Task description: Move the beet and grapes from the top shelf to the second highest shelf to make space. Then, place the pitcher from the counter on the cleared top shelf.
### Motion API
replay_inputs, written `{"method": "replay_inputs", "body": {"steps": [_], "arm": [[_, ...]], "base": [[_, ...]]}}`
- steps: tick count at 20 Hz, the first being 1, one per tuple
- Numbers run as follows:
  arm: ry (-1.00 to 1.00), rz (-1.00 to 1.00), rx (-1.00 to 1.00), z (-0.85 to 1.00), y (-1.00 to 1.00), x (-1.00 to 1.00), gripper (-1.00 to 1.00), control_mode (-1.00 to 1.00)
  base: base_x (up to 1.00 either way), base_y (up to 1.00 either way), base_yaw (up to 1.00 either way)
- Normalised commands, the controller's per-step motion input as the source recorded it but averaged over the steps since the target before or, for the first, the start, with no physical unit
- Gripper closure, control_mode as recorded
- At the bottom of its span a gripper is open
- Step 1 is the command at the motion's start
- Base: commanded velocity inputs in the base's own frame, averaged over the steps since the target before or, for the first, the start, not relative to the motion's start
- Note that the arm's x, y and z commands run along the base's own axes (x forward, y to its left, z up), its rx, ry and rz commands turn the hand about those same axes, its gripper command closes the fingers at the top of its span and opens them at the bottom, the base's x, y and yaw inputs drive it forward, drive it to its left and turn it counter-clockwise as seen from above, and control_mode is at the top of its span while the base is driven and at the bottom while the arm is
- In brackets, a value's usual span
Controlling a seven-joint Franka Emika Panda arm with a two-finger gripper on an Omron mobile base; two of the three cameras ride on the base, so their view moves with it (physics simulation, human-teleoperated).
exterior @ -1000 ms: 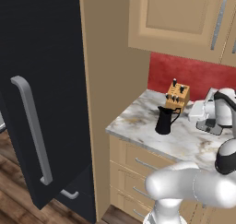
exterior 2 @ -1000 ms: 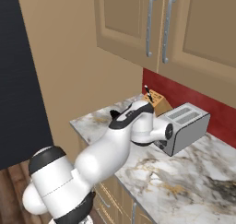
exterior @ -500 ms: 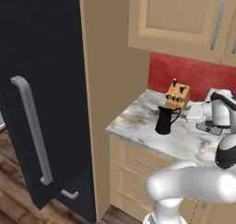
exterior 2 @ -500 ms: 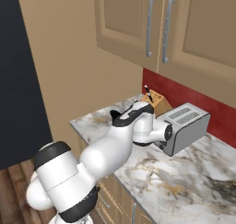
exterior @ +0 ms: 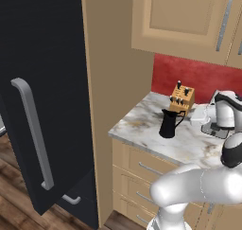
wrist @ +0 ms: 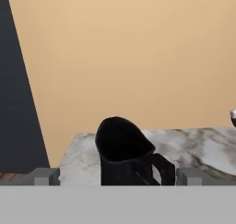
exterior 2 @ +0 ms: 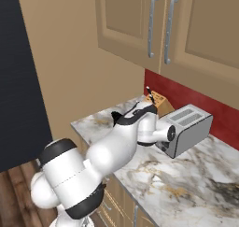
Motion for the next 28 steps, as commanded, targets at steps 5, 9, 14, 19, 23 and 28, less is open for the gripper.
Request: {"method": "replay_inputs", "body": {"steps": [5,9,14,19,23,28], "arm": [[0.00,0.00,0.00,0.00,-0.06,0.24,-1.00,-1.00],[0.00,0.00,0.00,0.00,-0.07,0.26,-1.00,-1.00],[0.00,0.00,0.00,-0.05,-0.15,0.23,-1.00,-1.00],[0.00,0.00,0.00,-0.09,-0.13,0.25,-1.00,-1.00],[0.00,0.00,0.00,-0.14,-0.15,0.20,-1.00,-1.00],[0.01,0.00,0.00,-0.27,-0.14,0.01,-1.00,-1.00]], "base": [[0.00,0.00,0.00],[0.00,0.00,0.00],[0.00,0.00,0.00],[0.00,0.00,0.00],[0.00,0.00,0.00],[0.00,0.00,0.00]]}}
